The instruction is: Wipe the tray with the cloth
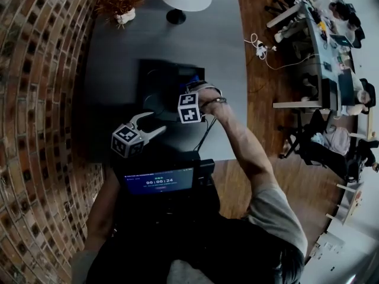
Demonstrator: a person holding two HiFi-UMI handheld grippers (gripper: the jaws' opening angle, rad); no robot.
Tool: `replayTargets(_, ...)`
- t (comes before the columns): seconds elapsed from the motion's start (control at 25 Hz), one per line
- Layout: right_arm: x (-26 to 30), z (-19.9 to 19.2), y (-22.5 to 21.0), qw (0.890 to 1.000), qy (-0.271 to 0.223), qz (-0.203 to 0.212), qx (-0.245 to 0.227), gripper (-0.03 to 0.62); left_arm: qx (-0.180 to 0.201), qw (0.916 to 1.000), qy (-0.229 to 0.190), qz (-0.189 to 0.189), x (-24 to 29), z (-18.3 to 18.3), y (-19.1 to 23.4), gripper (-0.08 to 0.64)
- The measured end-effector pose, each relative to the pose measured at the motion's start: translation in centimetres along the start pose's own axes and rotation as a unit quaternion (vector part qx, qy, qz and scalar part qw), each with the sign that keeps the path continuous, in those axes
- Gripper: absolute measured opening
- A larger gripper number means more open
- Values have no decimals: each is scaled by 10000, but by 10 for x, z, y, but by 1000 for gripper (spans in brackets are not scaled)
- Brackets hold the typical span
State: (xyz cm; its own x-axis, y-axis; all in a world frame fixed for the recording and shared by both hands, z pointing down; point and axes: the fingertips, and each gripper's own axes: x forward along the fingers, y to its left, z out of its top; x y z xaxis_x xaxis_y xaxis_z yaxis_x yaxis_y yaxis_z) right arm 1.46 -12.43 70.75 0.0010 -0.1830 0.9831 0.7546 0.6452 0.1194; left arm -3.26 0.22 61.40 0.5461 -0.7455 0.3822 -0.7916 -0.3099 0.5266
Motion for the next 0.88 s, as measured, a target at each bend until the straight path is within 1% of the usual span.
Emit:
replayTargets(0.04,-6,8,27,9981,-211,499,-295,161,4,10000,-6,5,0,-1,0,259)
replayTargets(0.08,-10,12,45,9949,-363,846,-413,161,12,10000,-17,6,-1,-1,1,259)
replayTargets(0.12,-13,12,48,9942,-438,921,-331,161,24,10000,-32,3,-1,-2,1,259)
replayTargets(0.16,-14,7,34,9969,-412,670,-85,161,34,10000,-49,-2,-2,-2,1,259)
replayTargets(0.2,-14,-3,7,9993,-261,137,225,161,35,10000,-61,-4,-2,-2,1,259)
replayTargets(0.24,-14,-16,-27,9974,-2,-538,487,163,30,10000,-68,-2,-3,-2,1,259)
replayTargets(0.28,-13,-29,-59,9908,286,-1157,646,163,28,10000,-71,-1,-3,-2,2,259)
replayTargets(0.32,-11,-38,-83,9837,521,-1568,707,163,32,10000,-77,-5,-3,-2,2,259)
replayTargets(0.36,-5,-43,-95,9801,693,-1743,656,163,41,10000,-84,-14,-2,-1,2,259)
replayTargets(0.4,4,-45,-98,9795,854,-1765,463,164,49,9999,-92,-27,-1,-1,2,259)
replayTargets(0.48,18,-45,-87,9778,1229,-1689,-161,164,31,9999,-100,-43,0,-1,2,259)
replayTargets(0.52,21,-45,-79,9774,1351,-1587,-369,163,13,9999,-103,-45,0,0,1,259)
replayTargets(0.56,20,-45,-68,9798,1372,-1388,-443,163,-4,9999,-104,-44,0,1,1,259)
replayTargets(0.6,18,-43,-55,9843,1299,-1106,-448,163,-13,9999,-104,-43,-1,1,2,259)
replayTargets(0.68,11,-33,-22,9938,928,-433,-436,163,-9,9999,-97,-39,-1,1,3,259)
replayTargets(0.76,2,-11,20,9985,315,371,-257,164,0,10000,-77,-41,-2,1,4,259)
replayTargets(0.8,-3,3,41,9968,-48,799,-56,164,5,10000,-68,-44,-2,0,4,259)
replayTargets(0.84,-8,14,60,9919,-414,1181,226,166,4,10000,-60,-45,-2,0,4,259)
replayTargets(0.88,-13,22,74,9843,-758,1478,596,164,-6,10000,-55,-50,-2,0,4,259)
